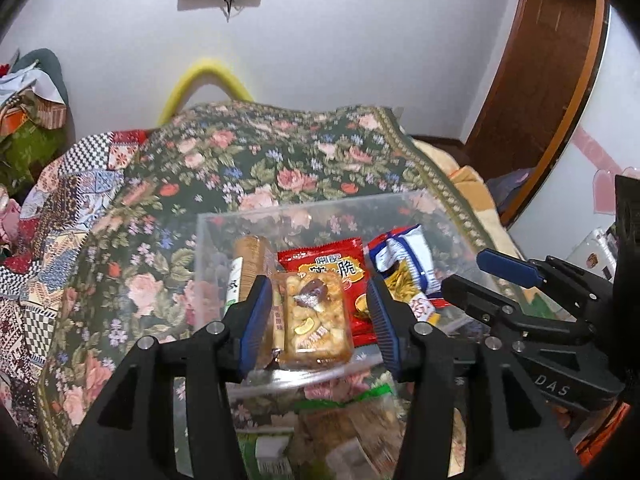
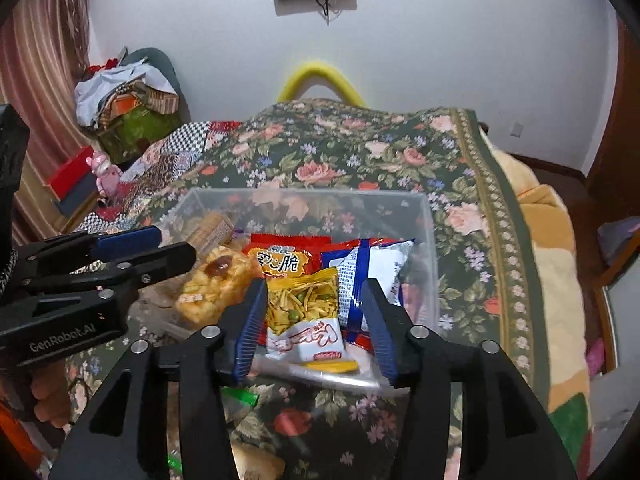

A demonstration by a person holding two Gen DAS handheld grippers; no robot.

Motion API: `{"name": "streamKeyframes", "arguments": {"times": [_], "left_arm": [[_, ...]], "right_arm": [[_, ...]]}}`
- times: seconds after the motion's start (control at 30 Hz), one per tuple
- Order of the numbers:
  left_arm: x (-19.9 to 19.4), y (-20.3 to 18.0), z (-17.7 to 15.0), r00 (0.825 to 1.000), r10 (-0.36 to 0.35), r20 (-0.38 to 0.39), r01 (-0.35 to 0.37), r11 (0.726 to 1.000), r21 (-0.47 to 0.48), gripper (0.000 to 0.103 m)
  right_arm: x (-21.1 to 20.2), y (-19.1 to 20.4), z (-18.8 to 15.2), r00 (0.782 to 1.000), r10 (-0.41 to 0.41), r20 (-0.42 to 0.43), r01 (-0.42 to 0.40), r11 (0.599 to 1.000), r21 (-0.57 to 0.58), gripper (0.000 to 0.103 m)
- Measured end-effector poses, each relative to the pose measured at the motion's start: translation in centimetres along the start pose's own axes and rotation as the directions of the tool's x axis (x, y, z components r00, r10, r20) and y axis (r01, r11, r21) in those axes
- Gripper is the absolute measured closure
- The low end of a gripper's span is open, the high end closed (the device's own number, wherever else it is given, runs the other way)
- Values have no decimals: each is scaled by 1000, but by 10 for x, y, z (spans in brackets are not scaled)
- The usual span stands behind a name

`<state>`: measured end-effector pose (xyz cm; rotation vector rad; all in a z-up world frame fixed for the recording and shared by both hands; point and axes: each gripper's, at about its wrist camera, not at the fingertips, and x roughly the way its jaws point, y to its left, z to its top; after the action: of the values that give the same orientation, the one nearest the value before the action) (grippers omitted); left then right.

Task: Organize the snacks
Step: 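Reach the left tool to an orange cake bag while the right tool approaches a wrapped cake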

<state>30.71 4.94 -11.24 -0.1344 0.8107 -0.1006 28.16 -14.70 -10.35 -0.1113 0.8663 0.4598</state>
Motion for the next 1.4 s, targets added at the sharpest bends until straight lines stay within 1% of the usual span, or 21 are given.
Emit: {"name": "streamKeyframes", "arguments": {"times": [0.07, 0.13, 0.3, 0.47, 0.53, 0.6, 0.77, 0.87, 0.97, 1.23, 1.4], "left_arm": [[-15, -1, -1, 1000, 2, 21, -2, 1000, 4, 49], [-30, -2, -5, 999, 5, 38, -5, 1000, 9, 47], [-60, -4, -22, 999, 6, 45, -7, 1000, 25, 43], [-79, -5, -50, 1000, 1, 19, -2, 999, 41, 37], [-83, -5, -65, 1000, -2, -2, 2, 999, 49, 37], [-86, -5, -78, 1000, -1, -21, 3, 999, 54, 36], [-84, -2, -113, 996, -8, -87, 12, 999, 50, 35], [-80, -1, -134, 991, -13, -130, 19, 999, 43, 35], [-76, -1, -151, 985, -28, -168, 34, 999, 34, 35], [-66, -3, -172, 974, -83, -213, 86, 996, 1, 34], [-47, 1, -180, 965, -73, -253, 72, 997, -14, 33]], "right_arm": [[-11, 2, 0, 1000, -3, 18, 3, 1000, 0, 50], [-22, 5, -1, 999, -7, 33, 7, 1000, -2, 45], [-49, 12, -14, 999, -3, 54, 4, 1000, -9, 37], [-65, 21, -35, 999, 7, 38, -7, 1000, -11, 31], [-70, 23, -44, 999, 19, 26, -18, 1000, -5, 27], [-72, 29, -56, 1000, 20, 9, -19, 1000, -8, 26], [-71, 40, -80, 999, 15, -33, -15, 1000, -25, 24], [-64, 42, -90, 997, 29, -71, -30, 999, -11, 23], [-61, 44, -101, 995, 25, -94, -26, 1000, -6, 23], [-49, 46, -117, 989, 30, -144, -28, 999, 15, 23], [-36, 43, -119, 984, 35, -173, -30, 999, 33, 23]]}}
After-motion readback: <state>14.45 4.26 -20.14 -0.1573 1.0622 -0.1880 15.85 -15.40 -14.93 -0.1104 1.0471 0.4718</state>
